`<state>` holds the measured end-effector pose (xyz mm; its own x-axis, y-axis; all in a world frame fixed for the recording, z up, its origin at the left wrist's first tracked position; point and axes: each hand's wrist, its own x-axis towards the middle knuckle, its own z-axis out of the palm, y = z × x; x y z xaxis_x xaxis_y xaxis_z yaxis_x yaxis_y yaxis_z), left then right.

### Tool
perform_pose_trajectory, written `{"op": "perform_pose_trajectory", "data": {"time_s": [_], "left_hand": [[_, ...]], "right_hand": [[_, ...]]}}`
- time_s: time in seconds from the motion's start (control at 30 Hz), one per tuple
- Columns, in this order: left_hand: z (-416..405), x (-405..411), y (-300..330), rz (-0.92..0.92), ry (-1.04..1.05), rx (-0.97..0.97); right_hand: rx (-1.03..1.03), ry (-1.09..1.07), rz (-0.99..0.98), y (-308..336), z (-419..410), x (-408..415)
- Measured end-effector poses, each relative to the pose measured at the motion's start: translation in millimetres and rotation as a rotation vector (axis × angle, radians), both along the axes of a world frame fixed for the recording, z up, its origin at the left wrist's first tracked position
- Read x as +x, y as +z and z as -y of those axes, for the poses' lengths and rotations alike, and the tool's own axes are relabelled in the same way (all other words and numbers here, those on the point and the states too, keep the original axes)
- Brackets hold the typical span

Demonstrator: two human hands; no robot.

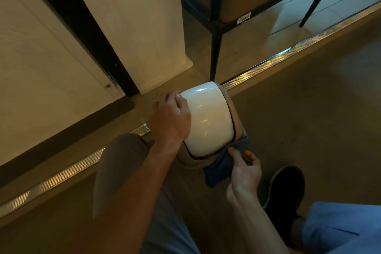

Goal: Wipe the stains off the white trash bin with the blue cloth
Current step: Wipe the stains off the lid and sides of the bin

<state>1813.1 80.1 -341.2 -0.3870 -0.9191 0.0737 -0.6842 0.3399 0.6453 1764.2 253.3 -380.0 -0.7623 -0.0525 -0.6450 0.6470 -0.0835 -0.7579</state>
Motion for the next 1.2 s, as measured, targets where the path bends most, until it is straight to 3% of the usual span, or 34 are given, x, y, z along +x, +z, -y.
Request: {"op": "perform_pose_trajectory", "data": {"time_s": [0.3,0.57,0.8,1.2], "left_hand": [[-4.1,-2.0,7.9,0.009,0.013,0.043],[-4.7,-2.6,10.5,0.022,0.024,0.02],[-6.0,-4.2,13.0,0.051,0.011,0.029],[-3.4,-3.2,15.5,-0.009,-0.013,0.106]], "right_hand": [[-0.054,0.054,-0.035,0.0,-2.6,6.0],[-0.05,0.137,0.119,3.2,-1.5,18.6],[0.008,0.041,-0.002,8.2,1.8,-43.0],[0.23,0.242,-0.418,36.9,-12.9,-78.1]]}}
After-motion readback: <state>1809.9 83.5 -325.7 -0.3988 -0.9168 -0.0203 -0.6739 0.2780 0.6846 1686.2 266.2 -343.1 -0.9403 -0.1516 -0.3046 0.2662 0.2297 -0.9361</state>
